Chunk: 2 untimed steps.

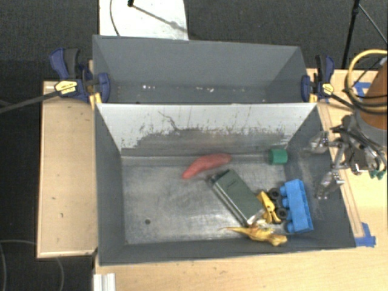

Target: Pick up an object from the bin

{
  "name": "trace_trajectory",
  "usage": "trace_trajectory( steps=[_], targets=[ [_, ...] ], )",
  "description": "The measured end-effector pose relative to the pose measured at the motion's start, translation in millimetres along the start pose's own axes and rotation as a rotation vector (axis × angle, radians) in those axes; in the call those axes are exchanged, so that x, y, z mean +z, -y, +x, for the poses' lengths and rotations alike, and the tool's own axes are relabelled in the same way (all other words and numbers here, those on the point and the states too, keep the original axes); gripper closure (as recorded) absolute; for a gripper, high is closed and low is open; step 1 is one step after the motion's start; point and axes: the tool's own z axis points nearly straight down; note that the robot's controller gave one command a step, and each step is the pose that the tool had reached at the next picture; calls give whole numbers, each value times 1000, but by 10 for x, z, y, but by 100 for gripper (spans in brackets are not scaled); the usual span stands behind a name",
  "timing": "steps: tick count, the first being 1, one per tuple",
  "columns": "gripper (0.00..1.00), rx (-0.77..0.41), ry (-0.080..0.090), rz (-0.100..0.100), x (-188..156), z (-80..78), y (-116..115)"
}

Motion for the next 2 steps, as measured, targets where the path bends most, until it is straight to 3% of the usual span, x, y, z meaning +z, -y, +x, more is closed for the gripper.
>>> trace_trajectory(
  steps=[1, 2],
  targets=[
    [0, -5, 8, 2, -45, -17, -8],
    [0, 97, 11, 1, 457, 78, -175]
  ],
)
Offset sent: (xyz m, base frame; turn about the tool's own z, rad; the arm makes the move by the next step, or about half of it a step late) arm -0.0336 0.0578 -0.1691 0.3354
